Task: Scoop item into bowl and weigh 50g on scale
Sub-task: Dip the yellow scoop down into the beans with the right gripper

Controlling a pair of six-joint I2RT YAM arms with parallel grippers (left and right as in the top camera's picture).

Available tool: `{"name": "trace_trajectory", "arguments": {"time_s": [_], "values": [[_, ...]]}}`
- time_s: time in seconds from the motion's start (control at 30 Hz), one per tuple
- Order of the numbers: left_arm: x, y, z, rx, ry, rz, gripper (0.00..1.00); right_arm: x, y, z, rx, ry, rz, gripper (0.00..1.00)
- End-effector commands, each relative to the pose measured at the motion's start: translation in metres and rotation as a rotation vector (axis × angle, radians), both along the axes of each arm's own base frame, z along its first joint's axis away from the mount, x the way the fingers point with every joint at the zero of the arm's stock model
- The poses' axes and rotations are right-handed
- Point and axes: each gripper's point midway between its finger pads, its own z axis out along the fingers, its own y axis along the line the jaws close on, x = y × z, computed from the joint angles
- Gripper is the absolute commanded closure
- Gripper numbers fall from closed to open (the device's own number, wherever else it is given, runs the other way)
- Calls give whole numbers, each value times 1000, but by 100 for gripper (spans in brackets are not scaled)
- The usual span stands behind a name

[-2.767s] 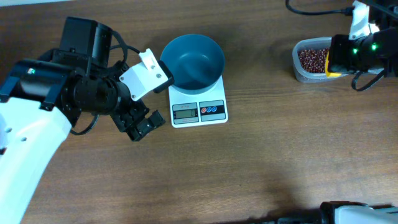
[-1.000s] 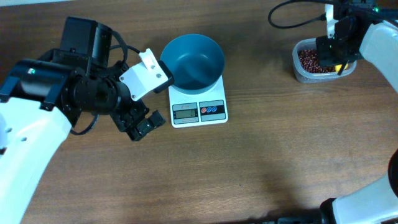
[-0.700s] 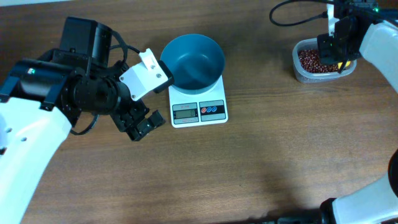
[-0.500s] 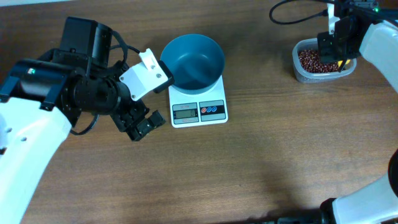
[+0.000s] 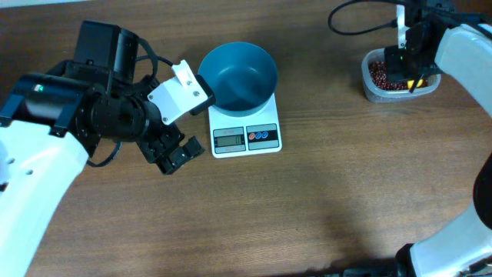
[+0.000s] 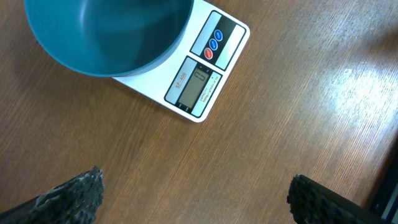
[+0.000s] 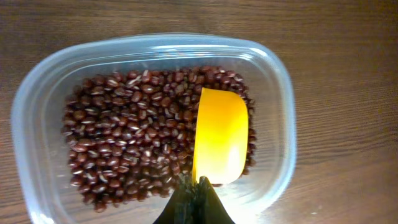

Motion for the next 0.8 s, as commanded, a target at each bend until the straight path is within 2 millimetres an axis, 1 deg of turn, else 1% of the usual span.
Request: {"name": "trace_trajectory", "arguments": {"time_s": [0.0, 0.07, 0.17, 0.2, 0.33, 0.43, 0.53, 0.63, 0.73, 0.77], "values": [[3, -3, 5, -12, -6, 9, 1, 6, 12, -6, 102, -18, -9, 96], [3, -3, 5, -12, -6, 9, 1, 6, 13, -7, 133, -27, -28, 96], [3, -3, 5, -12, -6, 9, 1, 6, 13, -9, 224, -40, -34, 96], [3, -3, 5, -12, -6, 9, 1, 6, 11, -9, 268, -51, -60, 96], [3, -3, 5, -12, -6, 9, 1, 8, 22, -7, 478, -86, -33, 96], [3, -3, 5, -12, -6, 9, 1, 5, 22, -5, 540, -94, -37, 96], [3, -3, 5, -12, -6, 9, 1, -2, 14, -6, 580, -86, -93, 96], [3, -3, 5, -12, -6, 9, 1, -5, 12, -5, 639, -93, -107, 96], [3, -3, 5, -12, -6, 9, 1, -5, 15, -1, 701, -105, -101, 96], [3, -3, 5, -12, -6, 9, 1, -6, 15, -2, 715, -101, -127, 96]]}}
